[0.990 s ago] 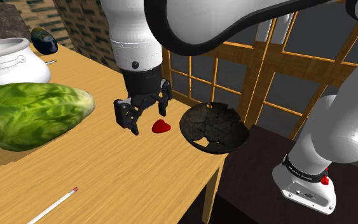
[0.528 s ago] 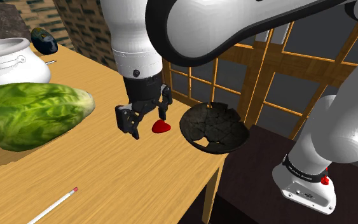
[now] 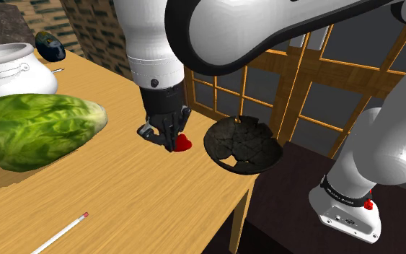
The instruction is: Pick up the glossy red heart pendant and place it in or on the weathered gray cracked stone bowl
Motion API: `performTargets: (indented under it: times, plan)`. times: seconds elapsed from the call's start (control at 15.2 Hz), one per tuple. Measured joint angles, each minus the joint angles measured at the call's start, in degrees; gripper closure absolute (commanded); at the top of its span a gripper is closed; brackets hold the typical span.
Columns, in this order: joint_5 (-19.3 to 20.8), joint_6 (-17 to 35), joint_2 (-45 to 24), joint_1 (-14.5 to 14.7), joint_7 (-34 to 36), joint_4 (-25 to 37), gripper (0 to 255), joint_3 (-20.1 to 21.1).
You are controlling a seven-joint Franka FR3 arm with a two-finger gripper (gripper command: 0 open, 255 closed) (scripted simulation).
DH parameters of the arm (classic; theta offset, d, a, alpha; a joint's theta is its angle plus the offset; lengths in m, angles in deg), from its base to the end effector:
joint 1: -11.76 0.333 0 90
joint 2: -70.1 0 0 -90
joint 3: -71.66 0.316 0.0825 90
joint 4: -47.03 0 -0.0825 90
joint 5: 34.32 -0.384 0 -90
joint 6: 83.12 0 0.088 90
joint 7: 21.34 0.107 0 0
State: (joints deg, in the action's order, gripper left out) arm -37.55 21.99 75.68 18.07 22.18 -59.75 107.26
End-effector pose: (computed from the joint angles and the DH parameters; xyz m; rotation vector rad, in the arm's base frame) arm 0.3939 0.3746 0.5508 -3.1075 0.0657 -0.0596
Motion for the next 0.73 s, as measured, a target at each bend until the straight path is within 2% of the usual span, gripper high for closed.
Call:
performTargets:
  times: [0.26,0.33,0.4,0.46,0.66,0.73]
  plan:
    - [0.0,0.0,-0.01,0.0,0.01,0.0,255,0.01]
    - [0.0,0.0,-0.01,0.0,0.01,0.0,0,0.01]
    - [0.0,0.0,-0.01,0.0,0.01,0.0,0,0.01]
    - [-0.77,-2.71,-2.17,-0.46,1.24,2.91,0,-0.33]
    - [-5.34,-19.24,-13.37,-2.59,8.71,17.5,0,-2.5]
    - [-6.32,-21.51,-14.89,-2.97,9.95,18.98,0,-2.91]
